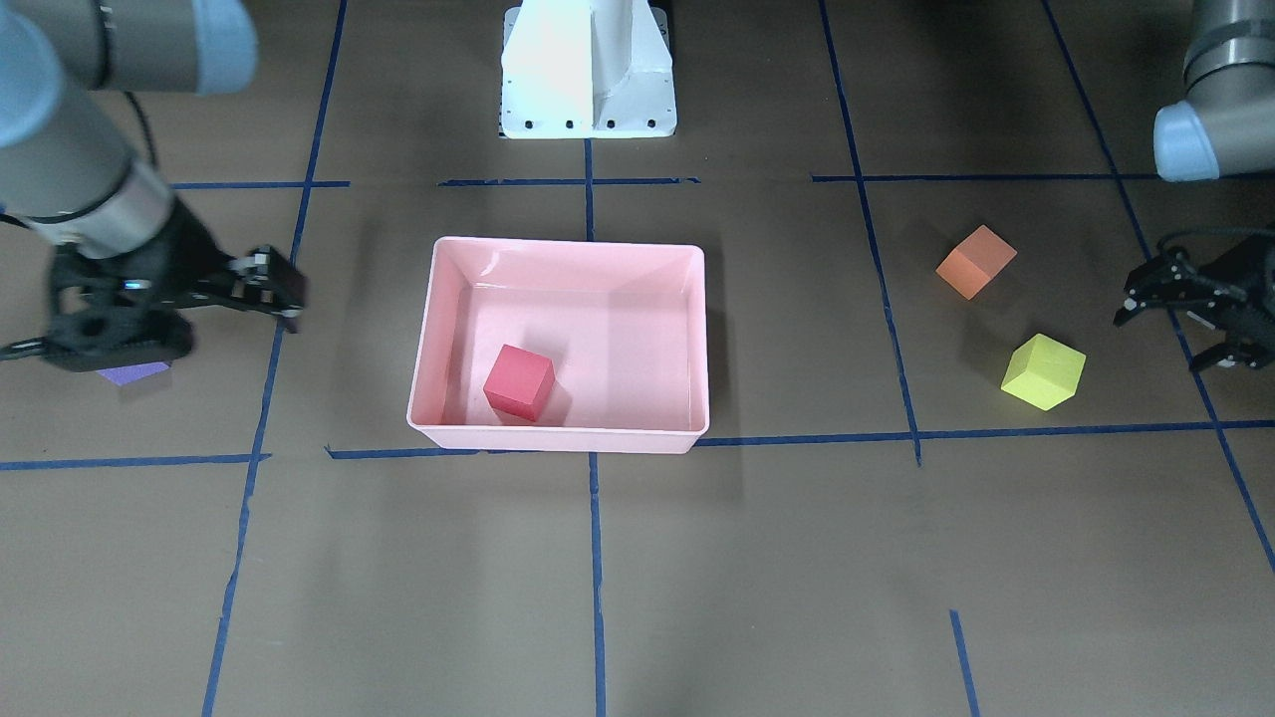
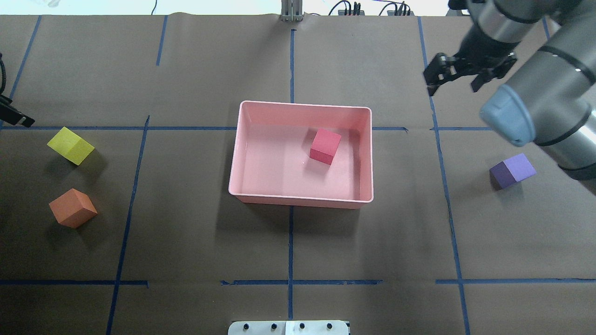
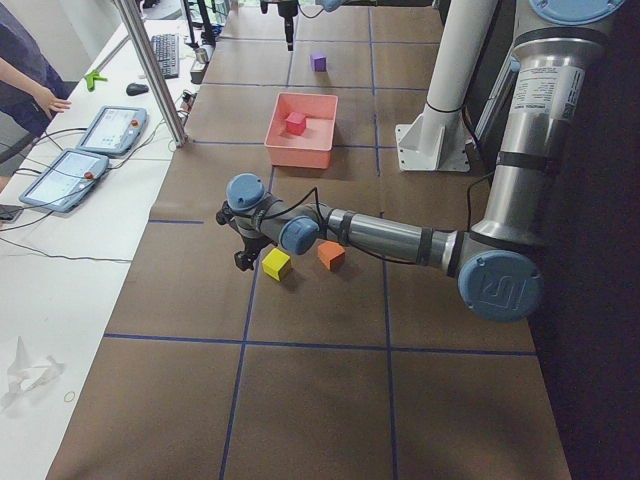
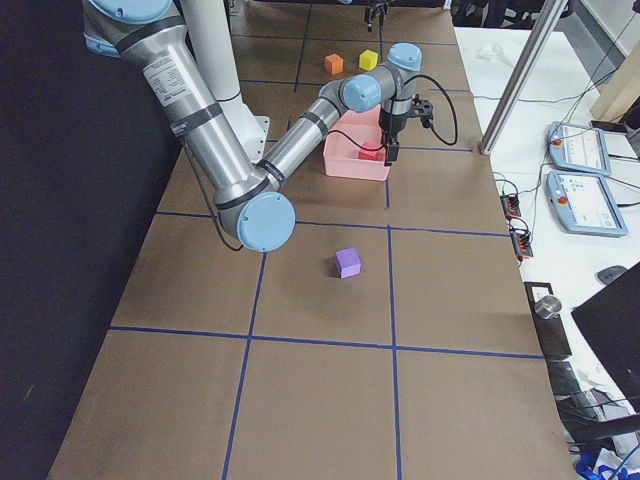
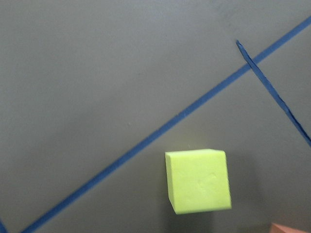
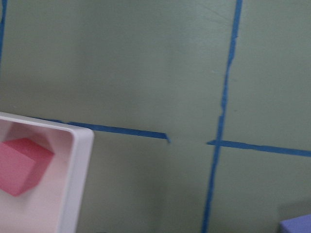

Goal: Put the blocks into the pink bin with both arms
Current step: 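Release the red cube into the bin while the left gripper reaches for yellow cube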

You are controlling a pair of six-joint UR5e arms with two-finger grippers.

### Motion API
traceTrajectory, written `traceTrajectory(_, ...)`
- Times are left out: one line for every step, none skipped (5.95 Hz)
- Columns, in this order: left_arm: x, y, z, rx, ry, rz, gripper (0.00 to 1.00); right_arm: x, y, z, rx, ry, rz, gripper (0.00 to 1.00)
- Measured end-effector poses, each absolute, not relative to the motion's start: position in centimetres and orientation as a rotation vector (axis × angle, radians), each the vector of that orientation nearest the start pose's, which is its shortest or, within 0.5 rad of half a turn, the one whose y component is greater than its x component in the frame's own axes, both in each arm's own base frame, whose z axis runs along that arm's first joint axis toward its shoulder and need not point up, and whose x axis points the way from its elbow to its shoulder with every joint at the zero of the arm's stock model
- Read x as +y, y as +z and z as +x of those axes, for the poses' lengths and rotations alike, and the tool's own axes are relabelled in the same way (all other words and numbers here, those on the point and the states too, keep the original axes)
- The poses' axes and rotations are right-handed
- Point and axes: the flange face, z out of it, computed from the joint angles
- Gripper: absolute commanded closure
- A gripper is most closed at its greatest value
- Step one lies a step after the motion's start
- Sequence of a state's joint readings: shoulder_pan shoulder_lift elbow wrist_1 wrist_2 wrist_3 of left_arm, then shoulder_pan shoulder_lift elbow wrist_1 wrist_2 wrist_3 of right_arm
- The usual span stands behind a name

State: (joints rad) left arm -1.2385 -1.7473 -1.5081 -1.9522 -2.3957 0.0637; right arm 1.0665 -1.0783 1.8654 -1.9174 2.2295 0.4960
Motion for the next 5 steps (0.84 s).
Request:
traceTrajectory(-58.6,55.5,15.5,0.878,0.546,0.357,0.00,-56.0,32.9,-17.2,-0.738,-0.245,0.086,0.00)
traceTrajectory(-58.7,55.7,17.9,0.869,0.516,0.349,0.00,-55.4,36.8,-12.7,-0.724,-0.313,0.098,0.00)
traceTrajectory(-58.3,55.8,20.0,0.866,0.494,0.335,0.00,-54.6,39.7,-9.5,-0.726,-0.357,0.103,0.00)
traceTrajectory(-57.7,55.9,21.1,0.871,0.486,0.324,0.00,-54.1,41.3,-7.6,-0.728,-0.377,0.106,0.00)
traceTrajectory(-57.1,56.3,21.5,0.874,0.483,0.312,0.00,-53.9,42.0,-7.0,-0.728,-0.382,0.105,0.00)
